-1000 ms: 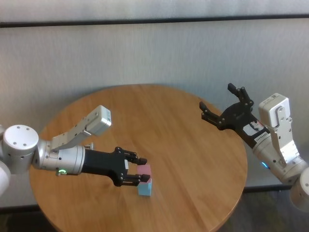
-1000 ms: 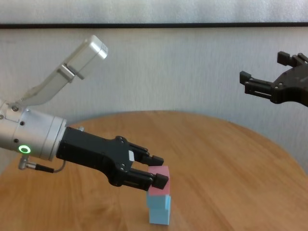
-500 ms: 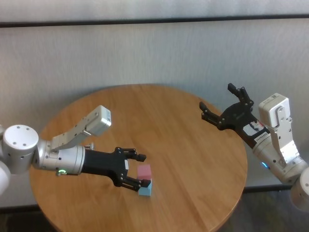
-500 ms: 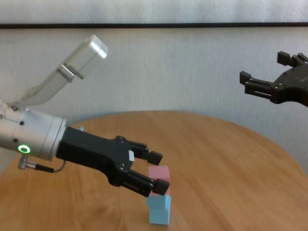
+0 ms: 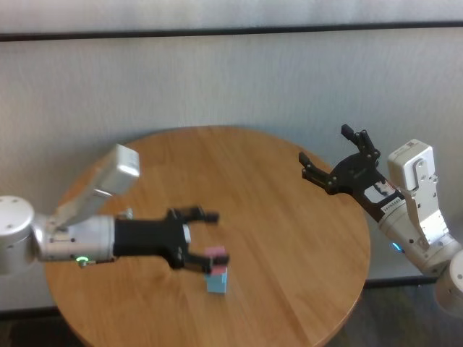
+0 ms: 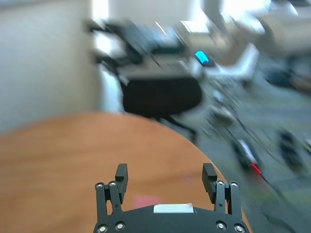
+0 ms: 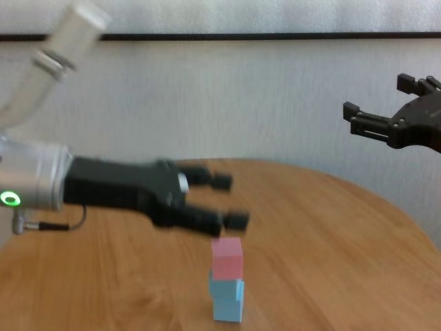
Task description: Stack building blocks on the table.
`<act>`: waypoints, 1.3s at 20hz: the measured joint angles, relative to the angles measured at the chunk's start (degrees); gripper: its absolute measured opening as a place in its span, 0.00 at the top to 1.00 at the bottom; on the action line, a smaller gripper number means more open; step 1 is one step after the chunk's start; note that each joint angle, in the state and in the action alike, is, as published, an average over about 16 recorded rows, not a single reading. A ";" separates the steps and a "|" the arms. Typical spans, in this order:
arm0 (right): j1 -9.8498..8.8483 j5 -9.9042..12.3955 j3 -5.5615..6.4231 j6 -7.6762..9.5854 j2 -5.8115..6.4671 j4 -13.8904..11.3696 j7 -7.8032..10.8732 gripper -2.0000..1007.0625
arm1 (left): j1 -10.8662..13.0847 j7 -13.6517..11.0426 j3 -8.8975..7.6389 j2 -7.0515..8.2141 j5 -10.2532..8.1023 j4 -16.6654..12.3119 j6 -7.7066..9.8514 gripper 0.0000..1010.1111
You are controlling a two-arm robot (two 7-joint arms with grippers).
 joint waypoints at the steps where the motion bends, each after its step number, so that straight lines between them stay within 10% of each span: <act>1: 0.00 0.00 0.00 0.00 0.00 0.00 0.00 0.00 | 1.04 1.18 -0.97 0.40 -0.82 -1.32 -0.55 0.01; 7: 0.00 0.00 0.00 0.00 0.00 0.00 0.00 0.00 | 7.77 10.24 -7.30 2.34 -3.95 -8.86 -4.76 0.01; 14: 0.00 0.00 0.00 0.00 0.00 0.00 0.00 0.00 | 14.48 19.76 -12.93 3.18 -3.53 -13.73 -9.03 0.01; 26: 0.00 0.00 0.00 0.00 0.00 0.00 0.00 0.00 | 19.98 26.96 -16.59 1.87 -2.49 -13.84 -8.58 0.01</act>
